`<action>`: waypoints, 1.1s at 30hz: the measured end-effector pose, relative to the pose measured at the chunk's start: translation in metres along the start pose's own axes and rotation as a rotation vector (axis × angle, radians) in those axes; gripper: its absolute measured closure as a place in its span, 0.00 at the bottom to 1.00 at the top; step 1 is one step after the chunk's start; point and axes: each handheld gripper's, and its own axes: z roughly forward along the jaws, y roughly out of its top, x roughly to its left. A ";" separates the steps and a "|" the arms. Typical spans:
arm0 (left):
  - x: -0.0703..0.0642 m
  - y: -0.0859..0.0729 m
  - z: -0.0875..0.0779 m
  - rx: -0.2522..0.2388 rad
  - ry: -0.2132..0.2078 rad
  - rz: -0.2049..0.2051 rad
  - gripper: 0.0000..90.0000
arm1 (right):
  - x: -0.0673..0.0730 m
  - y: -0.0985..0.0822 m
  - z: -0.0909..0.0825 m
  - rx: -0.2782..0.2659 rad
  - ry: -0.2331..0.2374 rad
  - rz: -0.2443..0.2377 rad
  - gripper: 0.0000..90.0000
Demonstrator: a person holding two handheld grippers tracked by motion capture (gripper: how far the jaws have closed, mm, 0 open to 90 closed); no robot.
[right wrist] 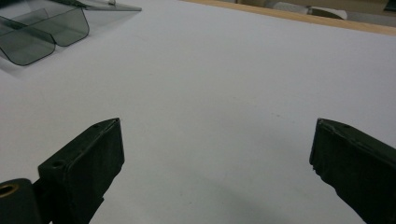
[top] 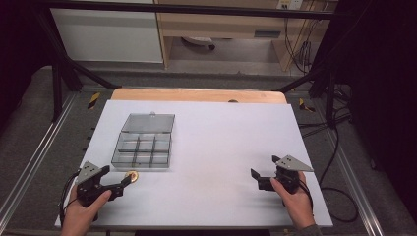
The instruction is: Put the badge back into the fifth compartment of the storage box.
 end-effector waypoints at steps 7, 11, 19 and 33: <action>-0.001 -0.001 0.003 0.028 -0.006 0.017 0.09 | -0.001 -0.001 0.002 0.018 -0.007 0.006 0.04; -0.003 -0.003 0.006 0.060 -0.003 0.039 0.10 | -0.001 -0.001 0.003 0.027 -0.006 0.007 0.03; -0.005 -0.007 0.014 0.147 -0.004 0.086 0.12 | -0.002 -0.002 0.004 0.043 -0.005 0.010 0.04; -0.005 -0.009 0.021 0.196 0.001 0.121 0.24 | -0.004 -0.004 0.007 0.074 -0.010 0.021 0.04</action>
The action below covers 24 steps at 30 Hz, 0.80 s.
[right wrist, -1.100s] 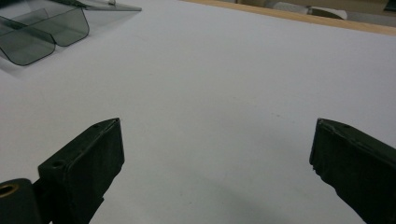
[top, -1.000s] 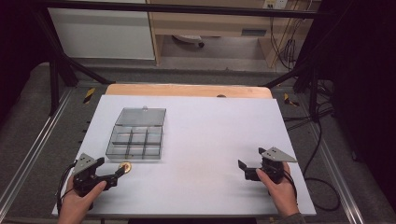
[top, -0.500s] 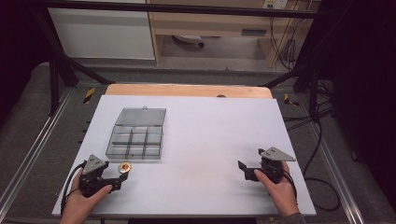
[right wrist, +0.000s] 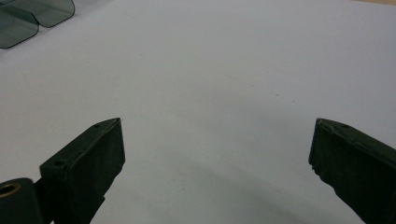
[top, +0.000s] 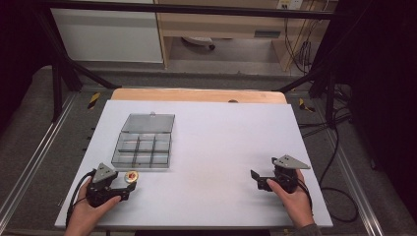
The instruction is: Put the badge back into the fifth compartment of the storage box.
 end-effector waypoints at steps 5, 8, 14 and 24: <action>0.000 0.003 0.004 -0.003 0.003 0.005 0.32 | -0.003 -0.001 0.003 0.015 -0.007 0.012 0.05; -0.002 0.006 0.008 0.008 -0.005 0.028 0.36 | -0.003 -0.001 0.003 0.015 -0.007 0.017 0.05; -0.006 0.011 0.015 0.015 0.005 0.055 0.41 | -0.003 -0.001 0.003 0.021 -0.003 0.010 0.05; -0.002 0.009 0.020 0.026 0.014 0.051 0.43 | -0.002 -0.001 0.004 0.030 -0.002 0.009 0.05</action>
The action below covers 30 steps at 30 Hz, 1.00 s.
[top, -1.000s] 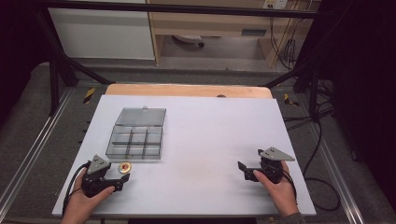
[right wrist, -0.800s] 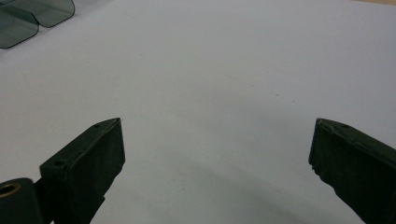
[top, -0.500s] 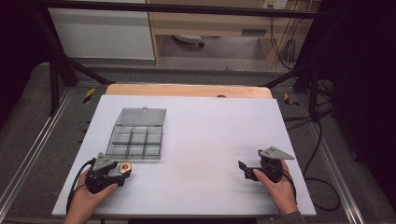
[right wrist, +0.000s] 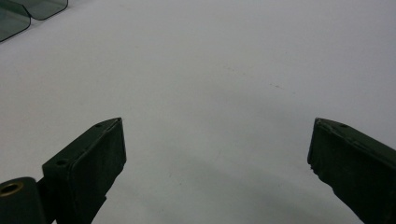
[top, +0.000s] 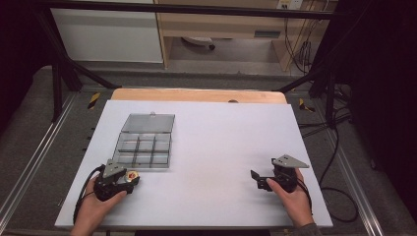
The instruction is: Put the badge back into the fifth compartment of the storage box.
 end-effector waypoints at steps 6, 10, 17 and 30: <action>-0.001 -0.001 0.000 -0.011 -0.003 0.005 0.46 | 0.001 0.000 0.001 0.011 0.002 -0.002 0.05; -0.004 -0.002 -0.002 -0.006 -0.022 0.024 0.52 | 0.002 0.000 0.001 0.017 0.004 -0.004 0.05; -0.004 -0.001 -0.001 -0.006 -0.027 0.027 0.52 | 0.002 0.000 0.002 0.020 0.007 -0.001 0.05; -0.001 0.002 0.002 -0.009 -0.054 0.022 0.54 | 0.003 0.000 0.002 0.028 0.006 -0.017 0.05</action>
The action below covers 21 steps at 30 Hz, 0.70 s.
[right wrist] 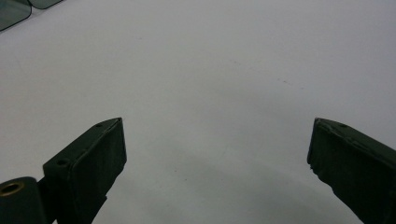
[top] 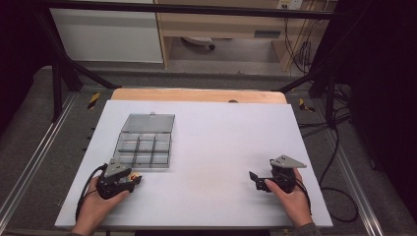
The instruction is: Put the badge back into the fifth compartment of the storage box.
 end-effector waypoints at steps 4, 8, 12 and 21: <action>-0.002 -0.001 -0.002 0.001 -0.001 -0.002 0.54 | 0.000 0.000 0.000 0.000 0.000 0.002 0.05; -0.001 -0.001 -0.006 -0.010 -0.004 -0.013 0.54 | 0.000 0.000 0.000 0.000 0.002 0.002 0.05; 0.000 -0.001 -0.011 -0.043 0.001 -0.031 0.54 | 0.000 0.000 0.000 -0.002 0.001 0.002 0.05; -0.002 0.010 -0.030 -0.116 0.011 -0.026 0.54 | 0.000 0.000 0.000 -0.003 0.003 0.008 0.05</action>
